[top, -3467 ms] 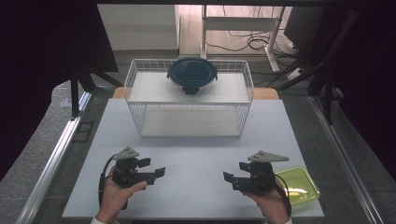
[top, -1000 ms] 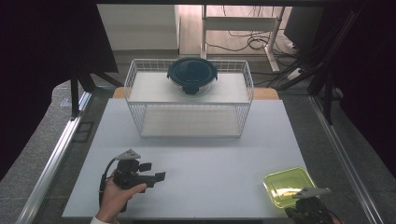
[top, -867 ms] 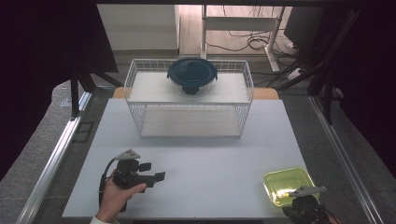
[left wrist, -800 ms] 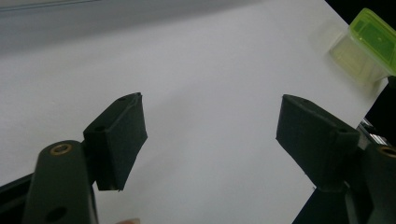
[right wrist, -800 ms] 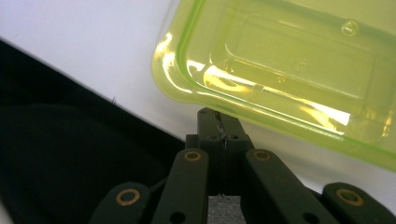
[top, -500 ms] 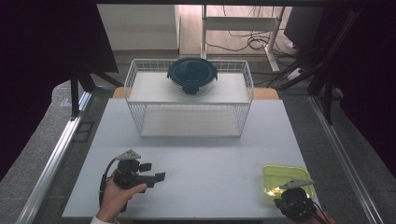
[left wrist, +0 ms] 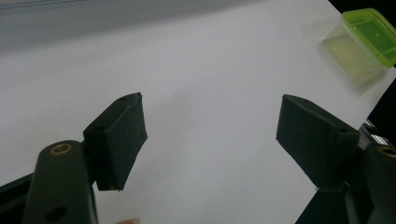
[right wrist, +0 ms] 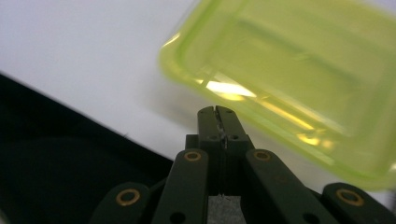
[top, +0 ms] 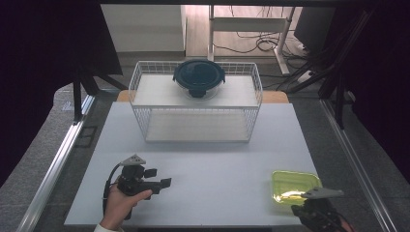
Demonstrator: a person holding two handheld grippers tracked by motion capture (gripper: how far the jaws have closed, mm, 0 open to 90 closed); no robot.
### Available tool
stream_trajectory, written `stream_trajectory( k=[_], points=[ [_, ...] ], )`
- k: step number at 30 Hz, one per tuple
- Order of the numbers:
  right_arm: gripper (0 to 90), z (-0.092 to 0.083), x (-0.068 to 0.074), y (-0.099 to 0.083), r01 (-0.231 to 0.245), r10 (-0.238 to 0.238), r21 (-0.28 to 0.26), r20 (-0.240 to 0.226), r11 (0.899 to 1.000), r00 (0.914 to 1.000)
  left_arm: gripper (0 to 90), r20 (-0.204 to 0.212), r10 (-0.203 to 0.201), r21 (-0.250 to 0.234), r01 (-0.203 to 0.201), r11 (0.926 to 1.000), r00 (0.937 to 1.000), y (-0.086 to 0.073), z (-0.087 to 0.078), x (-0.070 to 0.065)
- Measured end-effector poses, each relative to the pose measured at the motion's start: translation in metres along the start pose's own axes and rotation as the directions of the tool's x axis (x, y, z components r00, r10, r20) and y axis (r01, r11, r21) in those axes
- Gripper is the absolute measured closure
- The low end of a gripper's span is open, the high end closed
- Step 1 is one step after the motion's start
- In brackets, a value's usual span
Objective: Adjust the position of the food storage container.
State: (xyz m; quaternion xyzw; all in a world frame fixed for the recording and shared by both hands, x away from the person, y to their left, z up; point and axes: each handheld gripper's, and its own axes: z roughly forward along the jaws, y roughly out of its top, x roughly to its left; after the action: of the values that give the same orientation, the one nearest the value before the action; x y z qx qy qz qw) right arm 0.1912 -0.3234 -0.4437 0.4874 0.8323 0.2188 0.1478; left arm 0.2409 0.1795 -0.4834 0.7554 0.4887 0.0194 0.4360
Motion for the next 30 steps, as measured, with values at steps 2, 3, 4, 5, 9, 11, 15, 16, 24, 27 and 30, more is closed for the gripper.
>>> stream_trajectory(
  k=[2,3,4,5,9,11,15,16,24,27,30],
  points=[
    [88.4,-0.009,-0.011,0.002,-0.023,0.023,-0.02,0.029,1.0,0.9993,23.6,0.0,-0.003,-0.003,0.003,1.0,1.0,0.0,-0.001,0.001],
    [88.4,-0.013,-0.016,0.004,-0.031,0.032,-0.029,0.043,0.999,0.9986,23.6,0.004,-0.006,-0.006,0.006,1.0,1.0,0.0,-0.001,0.001],
    [88.4,-0.017,-0.022,0.005,-0.039,0.041,-0.04,0.053,0.998,0.9977,23.6,0.012,-0.009,-0.009,0.009,0.9999,0.9999,0.0,-0.001,0.001],
    [88.4,-0.02,-0.03,0.007,-0.056,0.059,-0.051,0.066,0.997,0.996,23.6,0.016,-0.01,-0.01,0.01,0.9999,0.9998,0.0,-0.001,0.001],
    [88.4,-0.017,-0.057,0.014,-0.112,0.116,-0.044,0.101,0.993,0.988,23.6,0.015,-0.011,-0.004,0.011,0.9999,0.9998,0.0,0.0,0.001],
    [88.4,-0.01,-0.067,0.016,-0.133,0.136,-0.027,0.13,0.991,0.9822,23.6,0.013,-0.012,-0.005,0.012,0.9999,0.9998,0.0,0.0,0.001],
    [88.3,0.003,-0.082,0.017,-0.184,0.182,-0.008,0.183,0.983,0.9661,23.6,0.009,-0.012,-0.008,0.012,0.9999,0.9999,0.0,-0.001,0.003],
    [88.3,0.005,-0.084,0.016,-0.188,0.184,-0.002,0.194,0.982,0.9634,23.6,0.011,-0.014,-0.008,0.014,0.9999,0.9998,0.0,-0.001,0.004],
    [88.3,0.006,-0.092,0.011,-0.203,0.203,-0.025,0.203,0.979,0.9577,23.6,0.008,-0.012,-0.009,0.012,0.9999,0.9999,0.0,-0.002,0.003],
    [88.3,0.005,-0.095,0.01,-0.21,0.212,-0.03,0.21,0.977,0.9545,23.6,0.004,-0.009,-0.007,0.009,0.9999,0.9999,0.0,-0.001,0.002],
    [88.3,0.006,-0.1,0.007,-0.224,0.222,-0.018,0.224,0.974,0.949,23.6,-0.014,-0.002,-0.004,0.001,1.0,0.9999,-0.001,-0.001,0.001]
  ],
)
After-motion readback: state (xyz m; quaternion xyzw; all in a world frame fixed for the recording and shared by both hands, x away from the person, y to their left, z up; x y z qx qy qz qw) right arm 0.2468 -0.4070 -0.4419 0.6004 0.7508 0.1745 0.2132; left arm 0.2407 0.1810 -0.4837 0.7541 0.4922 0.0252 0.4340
